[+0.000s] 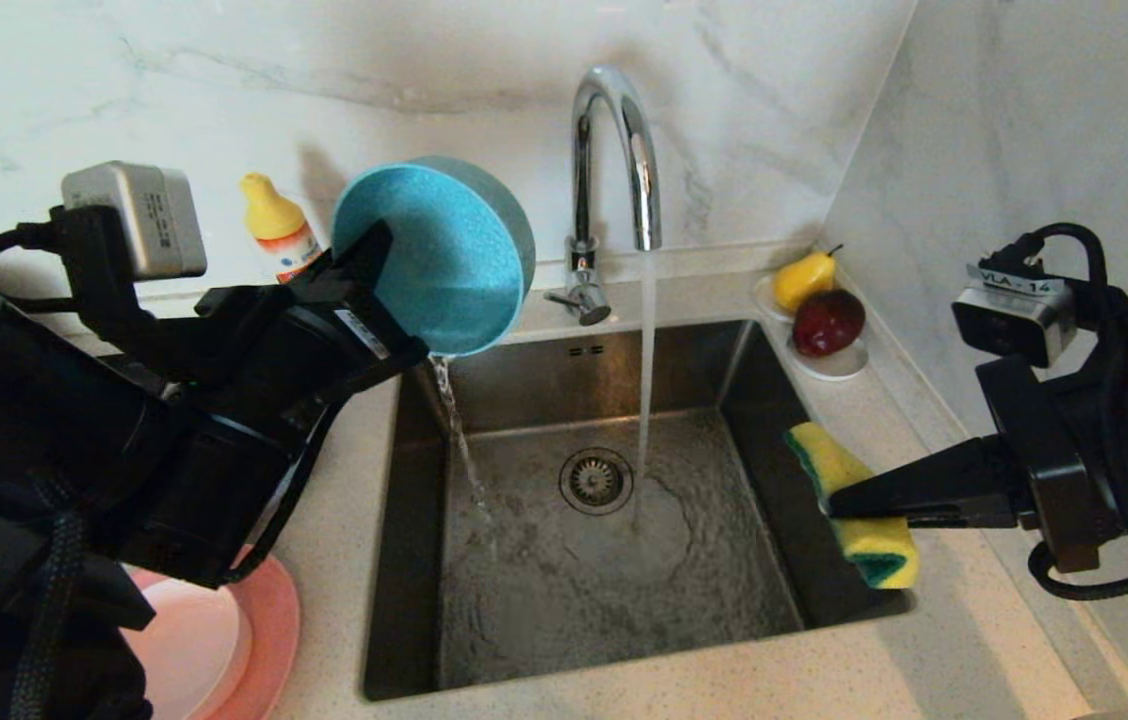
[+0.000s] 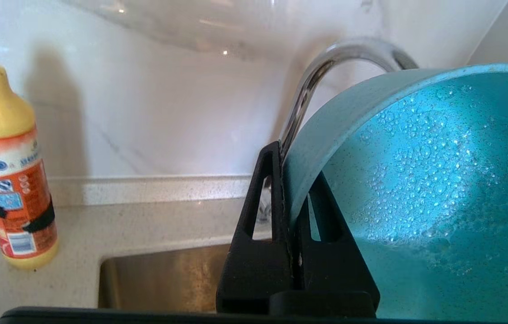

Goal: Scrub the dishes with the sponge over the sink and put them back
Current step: Rinse the bowl, then place the bowl on the table

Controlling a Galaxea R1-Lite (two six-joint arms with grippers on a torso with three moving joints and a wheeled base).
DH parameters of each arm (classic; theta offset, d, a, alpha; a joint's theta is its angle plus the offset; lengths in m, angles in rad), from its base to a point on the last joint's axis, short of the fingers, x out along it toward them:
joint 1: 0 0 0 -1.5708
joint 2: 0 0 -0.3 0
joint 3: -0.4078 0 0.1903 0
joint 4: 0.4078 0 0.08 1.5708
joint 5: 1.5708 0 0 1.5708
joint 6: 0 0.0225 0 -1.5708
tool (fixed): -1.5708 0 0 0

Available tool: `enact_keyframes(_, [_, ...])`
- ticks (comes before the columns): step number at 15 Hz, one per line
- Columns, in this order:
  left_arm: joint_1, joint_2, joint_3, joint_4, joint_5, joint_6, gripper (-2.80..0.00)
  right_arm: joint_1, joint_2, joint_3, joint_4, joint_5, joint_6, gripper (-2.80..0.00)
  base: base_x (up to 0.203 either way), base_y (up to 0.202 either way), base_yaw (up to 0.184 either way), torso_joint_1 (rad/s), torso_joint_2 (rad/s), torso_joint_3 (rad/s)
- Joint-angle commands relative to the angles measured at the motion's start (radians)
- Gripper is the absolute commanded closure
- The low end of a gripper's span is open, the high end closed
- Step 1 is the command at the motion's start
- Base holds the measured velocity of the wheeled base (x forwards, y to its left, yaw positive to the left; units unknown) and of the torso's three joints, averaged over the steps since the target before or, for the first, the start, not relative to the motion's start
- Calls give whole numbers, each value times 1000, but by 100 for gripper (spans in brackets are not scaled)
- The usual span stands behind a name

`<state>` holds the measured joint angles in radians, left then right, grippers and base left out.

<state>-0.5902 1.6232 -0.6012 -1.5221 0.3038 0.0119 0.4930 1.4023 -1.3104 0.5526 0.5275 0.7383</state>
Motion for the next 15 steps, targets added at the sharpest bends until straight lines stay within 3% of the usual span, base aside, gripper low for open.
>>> enact_keyframes(1, [0, -11, 5, -8, 0, 0, 0, -1, 4, -4, 3, 3, 3, 0, 0, 0, 0, 0, 0, 0])
enact_keyframes(7, [1, 14, 21, -7, -1, -5, 0, -1, -16, -8, 4, 3, 4, 0, 0, 0, 0, 0, 0, 0])
enact_keyframes(9, [7, 29, 12, 80, 3, -13, 0, -1, -29, -11, 8, 3, 4, 0, 0, 0, 0, 0, 0, 0])
enact_keyframes(12, [51, 24, -8, 371, 7, -40, 0, -2, -53, -2, 10, 2, 4, 0, 0, 0, 0, 0, 0, 0])
enact_keyframes(15, [92, -52, -124, 818, 11, -156, 0, -2, -68, -1, 12, 2, 1, 0, 0, 0, 0, 0, 0, 0])
